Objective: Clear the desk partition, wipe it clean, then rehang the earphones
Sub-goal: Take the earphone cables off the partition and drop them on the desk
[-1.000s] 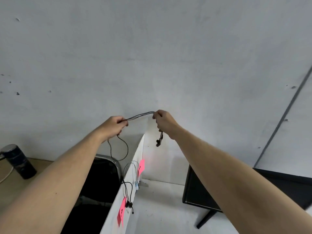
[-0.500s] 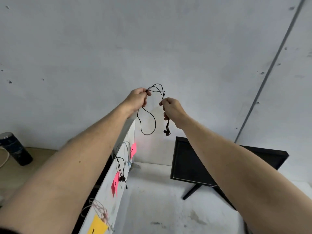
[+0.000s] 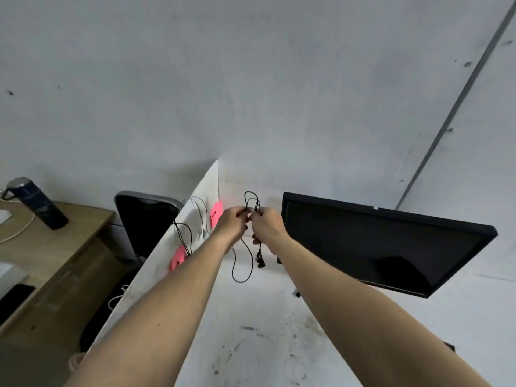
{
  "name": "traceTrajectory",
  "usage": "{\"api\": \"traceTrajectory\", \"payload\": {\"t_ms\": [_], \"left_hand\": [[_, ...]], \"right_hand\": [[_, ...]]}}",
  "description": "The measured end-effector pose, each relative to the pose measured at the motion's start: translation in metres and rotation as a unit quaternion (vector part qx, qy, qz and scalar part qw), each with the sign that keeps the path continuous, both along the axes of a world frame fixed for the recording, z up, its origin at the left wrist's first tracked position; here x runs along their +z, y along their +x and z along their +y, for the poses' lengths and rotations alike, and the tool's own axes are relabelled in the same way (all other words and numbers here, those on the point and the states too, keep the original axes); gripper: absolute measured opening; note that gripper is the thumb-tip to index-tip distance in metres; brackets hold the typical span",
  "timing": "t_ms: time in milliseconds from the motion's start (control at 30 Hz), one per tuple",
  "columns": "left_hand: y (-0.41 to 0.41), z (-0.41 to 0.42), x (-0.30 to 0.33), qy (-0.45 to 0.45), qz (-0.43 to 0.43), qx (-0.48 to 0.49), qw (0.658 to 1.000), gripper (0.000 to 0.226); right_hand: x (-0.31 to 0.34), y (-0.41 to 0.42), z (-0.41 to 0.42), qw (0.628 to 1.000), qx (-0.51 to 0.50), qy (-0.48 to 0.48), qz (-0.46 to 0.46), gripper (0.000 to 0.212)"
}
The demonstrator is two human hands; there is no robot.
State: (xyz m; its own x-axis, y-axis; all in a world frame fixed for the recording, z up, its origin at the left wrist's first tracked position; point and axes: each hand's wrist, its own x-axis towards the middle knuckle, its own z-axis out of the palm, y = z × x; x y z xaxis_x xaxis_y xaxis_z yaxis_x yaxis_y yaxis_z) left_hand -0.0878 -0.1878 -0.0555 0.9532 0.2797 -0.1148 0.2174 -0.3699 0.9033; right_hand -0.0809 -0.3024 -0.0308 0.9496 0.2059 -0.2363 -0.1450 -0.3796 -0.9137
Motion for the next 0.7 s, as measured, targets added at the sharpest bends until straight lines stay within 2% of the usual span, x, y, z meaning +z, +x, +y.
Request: {"api": "traceTrajectory", "payload": {"t_ms": [333, 633, 700], "left_hand": [[-0.007, 0.000, -0.112, -0.045, 0.094, 0.057, 0.993, 0.014], [0.023, 0.003, -0.163, 0.041, 0.128, 0.040, 0.990, 0.005], [0.032, 0.006, -0.168, 0.072, 0.130, 0.036, 0.988, 0.013]], "right_hand": [[-0.119, -0.006, -0.001, 0.990, -0.034, -0.105, 0.092, 0.030], [-0.176, 0.015, 0.009, 0.978, -0.084, -0.135, 0.134, 0.028], [-0.181, 0.022, 0.013, 0.975, -0.094, -0.145, 0.142, 0.031]]}}
